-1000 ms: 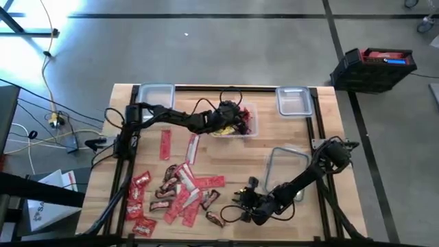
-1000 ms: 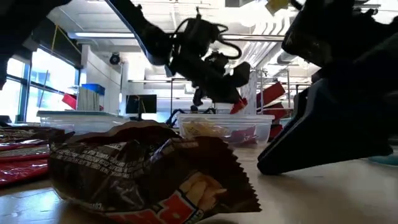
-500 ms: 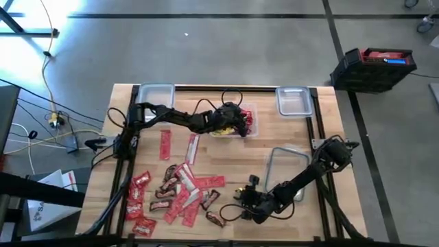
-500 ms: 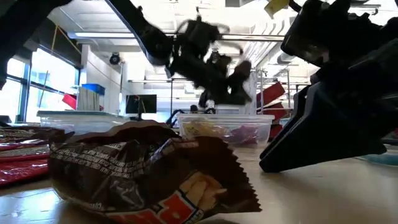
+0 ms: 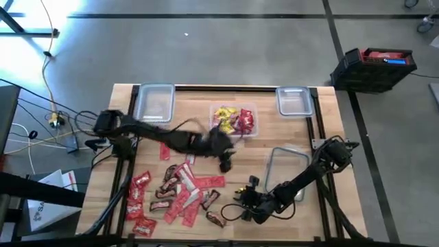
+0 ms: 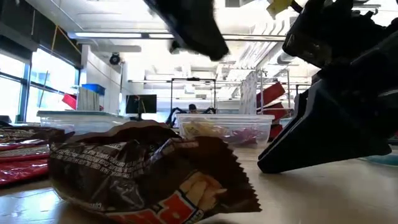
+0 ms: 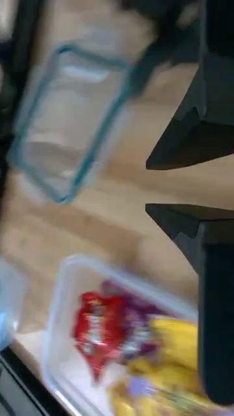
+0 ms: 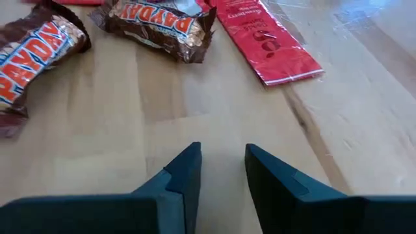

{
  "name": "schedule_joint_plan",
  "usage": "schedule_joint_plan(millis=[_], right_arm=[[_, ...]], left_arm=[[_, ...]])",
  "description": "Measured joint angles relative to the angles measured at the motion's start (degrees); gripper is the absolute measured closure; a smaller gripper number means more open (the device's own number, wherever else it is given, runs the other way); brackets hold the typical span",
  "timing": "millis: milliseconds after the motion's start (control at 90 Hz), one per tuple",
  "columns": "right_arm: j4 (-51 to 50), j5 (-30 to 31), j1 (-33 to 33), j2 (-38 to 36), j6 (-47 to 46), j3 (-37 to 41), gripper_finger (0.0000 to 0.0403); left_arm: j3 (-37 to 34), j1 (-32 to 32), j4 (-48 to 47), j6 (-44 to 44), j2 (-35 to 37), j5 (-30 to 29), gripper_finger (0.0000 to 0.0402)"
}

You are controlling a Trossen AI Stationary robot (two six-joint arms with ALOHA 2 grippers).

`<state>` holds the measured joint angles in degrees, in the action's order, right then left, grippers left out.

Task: Sort candy
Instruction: Put the red candy into the center transparent bin

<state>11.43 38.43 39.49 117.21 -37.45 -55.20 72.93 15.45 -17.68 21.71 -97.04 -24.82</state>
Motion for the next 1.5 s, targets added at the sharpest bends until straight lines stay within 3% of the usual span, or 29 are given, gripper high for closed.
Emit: schedule_joint_plan(millis=[178, 389, 611, 944, 1056, 1200, 1356, 1500], right_arm=[[1.07, -0.69, 0.11, 0.0, 0.06, 0.0, 0.0309], [1.37, -0.71, -0.11, 0.0, 0.42, -0.02, 0.0309], [1.41, -0.42, -0.11, 0.0, -0.57, -0.09, 0.0309], [1.26, 0.2, -0.18, -0.02, -3.12, -0.13, 0.0309], [1.28, 0.24, -0.2, -0.07, -4.07, -0.15, 0.0309], [1.28, 0.36, -0.22, -0.09, -6.11, -0.17, 0.0309], [1.32, 0.36, -0.22, -0.09, -8.62, -0.2, 0.0309], [1.47, 0.62, -0.15, 0.35, -10.56, -0.24, 0.0309]], left_arm=[[0.04, 16.76, -13.41, 16.96, 5.39, -7.67, 0.0328], [0.04, 34.07, -22.92, 37.81, 5.09, -13.11, 0.0328], [0.02, 46.19, -28.13, 53.56, 2.16, -8.04, 0.0328], [0.02, 54.17, -30.17, 73.47, -6.34, 9.17, 0.0327], [0.01, 55.24, -33.27, 76.07, -10.12, 16.4, 0.0321], [0.07, 55.53, -33.33, 71.63, -13.77, 24.34, 0.0294], [0.09, 55.32, -32.01, 66.94, -14.08, 25.75, 0.0255], [0.02, 55.32, -32.1, 63.41, -13.96, 22.86, 0.0225]])
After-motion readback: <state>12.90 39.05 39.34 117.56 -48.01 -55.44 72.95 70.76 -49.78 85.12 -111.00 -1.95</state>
